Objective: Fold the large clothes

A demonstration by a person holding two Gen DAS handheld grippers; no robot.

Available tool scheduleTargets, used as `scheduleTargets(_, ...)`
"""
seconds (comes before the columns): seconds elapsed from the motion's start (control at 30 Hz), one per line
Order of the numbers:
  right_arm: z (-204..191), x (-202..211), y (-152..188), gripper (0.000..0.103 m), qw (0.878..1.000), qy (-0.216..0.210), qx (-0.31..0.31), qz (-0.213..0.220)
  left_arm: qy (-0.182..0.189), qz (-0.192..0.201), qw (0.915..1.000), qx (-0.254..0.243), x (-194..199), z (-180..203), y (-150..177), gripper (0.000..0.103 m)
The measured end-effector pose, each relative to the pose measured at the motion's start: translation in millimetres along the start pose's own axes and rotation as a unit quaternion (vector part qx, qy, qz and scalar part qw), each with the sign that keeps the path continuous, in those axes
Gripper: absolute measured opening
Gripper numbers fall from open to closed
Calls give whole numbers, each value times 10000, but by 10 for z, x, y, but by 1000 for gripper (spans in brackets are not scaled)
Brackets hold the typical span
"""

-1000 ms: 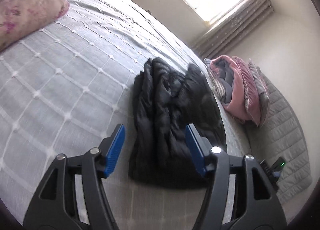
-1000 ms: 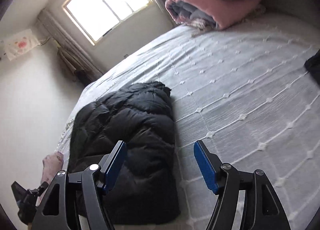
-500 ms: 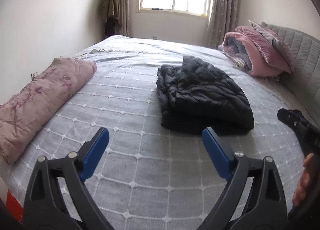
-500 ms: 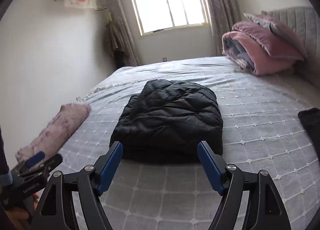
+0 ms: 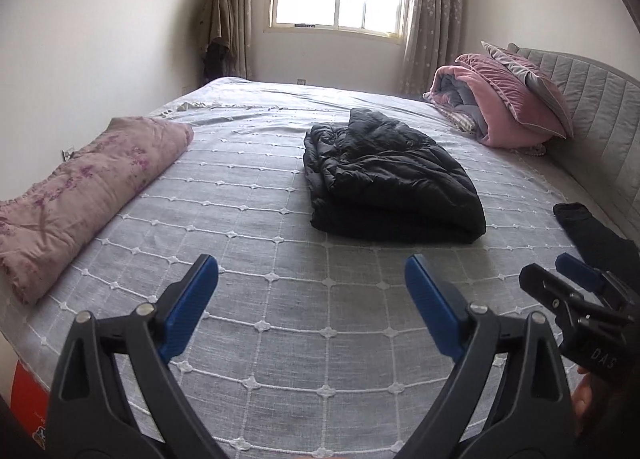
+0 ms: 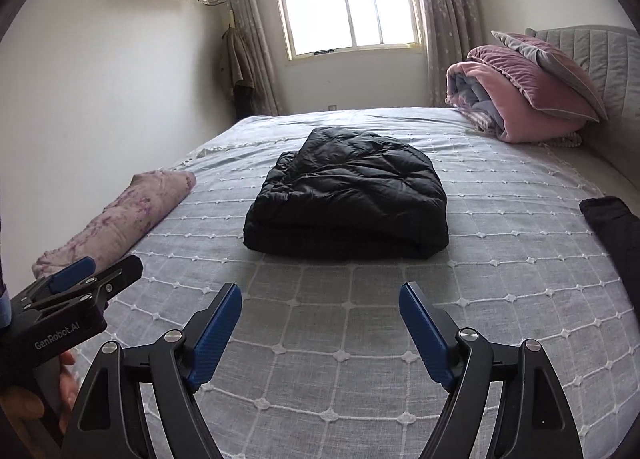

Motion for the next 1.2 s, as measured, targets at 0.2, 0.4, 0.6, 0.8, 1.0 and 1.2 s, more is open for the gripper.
scheduleTargets(0.2, 49, -149, 38, 86, 9998, 159, -24, -128, -52, -133, 9999, 37, -161, -1, 37, 97)
scheduleTargets(0.4, 39, -263, 88, 92, 9985, 447, 238, -185, 4, -414, 9991, -12, -340, 50, 73, 100)
scheduleTargets(0.6, 48, -301, 129, 103, 9956, 788, 495, -130, -9, -585, 9983, 39, -461, 99, 93, 102)
scheduleTargets(0.8, 132, -332, 140, 103, 9947, 908, 460, -172, 22, -614, 9981, -25, -483, 173, 103, 102)
scheduleTargets(1.0, 185, -332, 150, 103, 9960, 796, 323, -244, -38, -640, 9979, -101, -491, 192, 118, 102)
scheduleTargets(1.2, 198, -348, 167, 103, 9954, 849, 341, -287, -47, -638, 9979, -89, -492, 189, 122, 102)
Point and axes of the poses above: each gripper's, at about its wrist camera, not at the fingertips, and x roughly against the way its jaws point, z to its right, y to its underside, the point moved 8 cm from there along -x, roughly the way its jaws point, and after that the axes turned 8 degrees about y, right-handed, at the moved point
